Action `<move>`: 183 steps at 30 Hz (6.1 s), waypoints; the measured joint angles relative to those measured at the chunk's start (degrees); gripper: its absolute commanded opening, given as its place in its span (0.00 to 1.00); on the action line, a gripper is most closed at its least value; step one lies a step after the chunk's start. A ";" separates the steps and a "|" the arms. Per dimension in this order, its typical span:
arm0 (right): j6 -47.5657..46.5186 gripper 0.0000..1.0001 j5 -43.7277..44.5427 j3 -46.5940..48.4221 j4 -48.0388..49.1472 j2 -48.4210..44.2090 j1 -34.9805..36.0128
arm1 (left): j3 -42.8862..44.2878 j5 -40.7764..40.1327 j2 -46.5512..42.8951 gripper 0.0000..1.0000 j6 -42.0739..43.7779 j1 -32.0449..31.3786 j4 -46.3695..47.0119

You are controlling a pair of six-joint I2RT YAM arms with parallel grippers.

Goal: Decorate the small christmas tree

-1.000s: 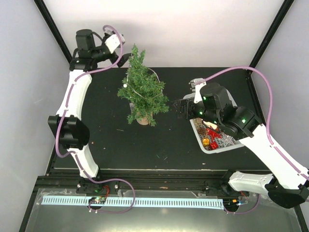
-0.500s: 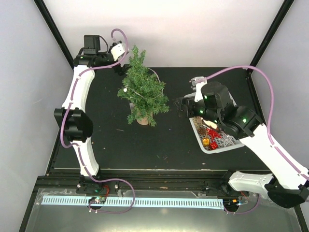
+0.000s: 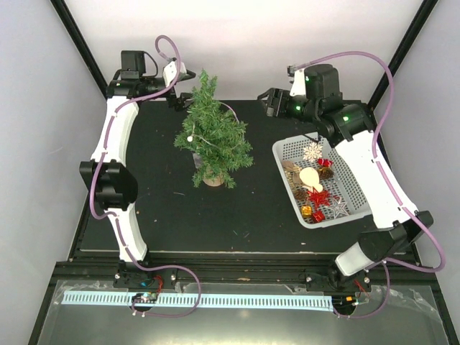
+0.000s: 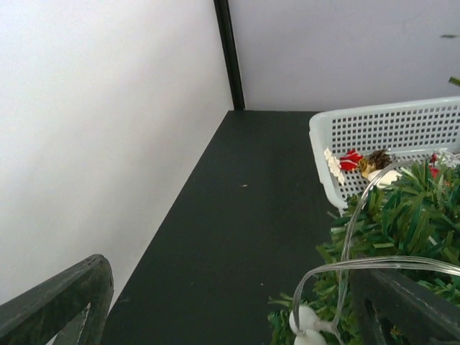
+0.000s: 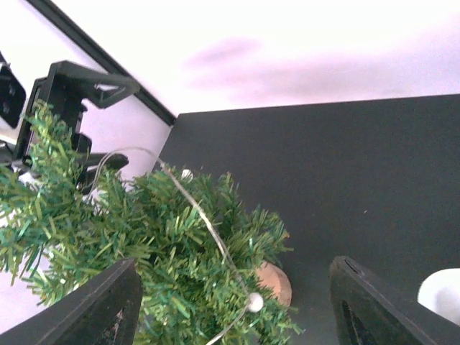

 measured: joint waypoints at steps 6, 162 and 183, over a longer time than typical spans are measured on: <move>0.04 0.73 -3.19 -1.22 0.33 -0.42 0.04 | 0.35 0.46 1.03 0.94 -1.05 0.33 0.74; -0.46 0.47 4.35 -50.31 -2.69 -2.62 -10.36 | -32.48 -14.38 -38.69 0.99 -13.86 13.51 -43.30; -0.31 0.01 2.45 -53.48 2.91 -0.13 -13.38 | -33.90 -13.81 -38.71 0.99 -14.27 13.51 -43.12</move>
